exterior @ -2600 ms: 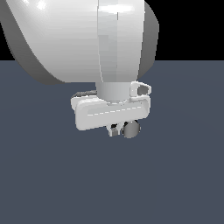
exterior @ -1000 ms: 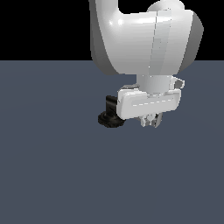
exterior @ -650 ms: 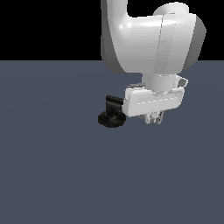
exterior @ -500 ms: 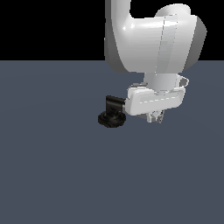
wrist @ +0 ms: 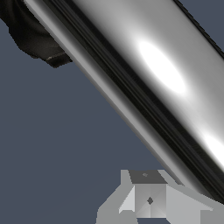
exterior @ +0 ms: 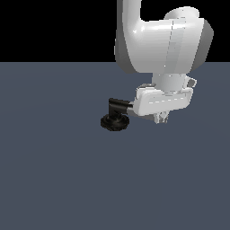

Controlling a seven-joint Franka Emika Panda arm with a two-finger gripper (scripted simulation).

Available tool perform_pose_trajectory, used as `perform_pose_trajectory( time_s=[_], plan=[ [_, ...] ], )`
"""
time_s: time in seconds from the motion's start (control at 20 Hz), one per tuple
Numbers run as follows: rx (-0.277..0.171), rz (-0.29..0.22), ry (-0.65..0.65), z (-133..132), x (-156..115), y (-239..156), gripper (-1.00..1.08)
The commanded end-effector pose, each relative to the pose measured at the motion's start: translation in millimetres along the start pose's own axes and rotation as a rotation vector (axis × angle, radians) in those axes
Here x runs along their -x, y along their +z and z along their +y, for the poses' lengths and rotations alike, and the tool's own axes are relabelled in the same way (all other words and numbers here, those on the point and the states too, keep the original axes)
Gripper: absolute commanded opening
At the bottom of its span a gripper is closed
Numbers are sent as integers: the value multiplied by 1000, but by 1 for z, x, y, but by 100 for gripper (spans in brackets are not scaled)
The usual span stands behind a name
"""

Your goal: Turn on the faucet by rotating a designated handle.

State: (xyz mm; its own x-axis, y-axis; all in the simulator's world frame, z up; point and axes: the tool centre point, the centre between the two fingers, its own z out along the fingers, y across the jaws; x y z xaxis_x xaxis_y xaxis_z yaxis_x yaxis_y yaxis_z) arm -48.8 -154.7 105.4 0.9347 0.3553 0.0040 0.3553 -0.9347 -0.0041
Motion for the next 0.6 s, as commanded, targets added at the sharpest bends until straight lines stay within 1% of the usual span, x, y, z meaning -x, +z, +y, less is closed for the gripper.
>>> perform_pose_trajectory(
  time_s=[0.0,0.55],
  plan=[
    [3,1,2,8,-7,1,-100],
    [4,0,5,33,-33,2,-100]
  ],
)
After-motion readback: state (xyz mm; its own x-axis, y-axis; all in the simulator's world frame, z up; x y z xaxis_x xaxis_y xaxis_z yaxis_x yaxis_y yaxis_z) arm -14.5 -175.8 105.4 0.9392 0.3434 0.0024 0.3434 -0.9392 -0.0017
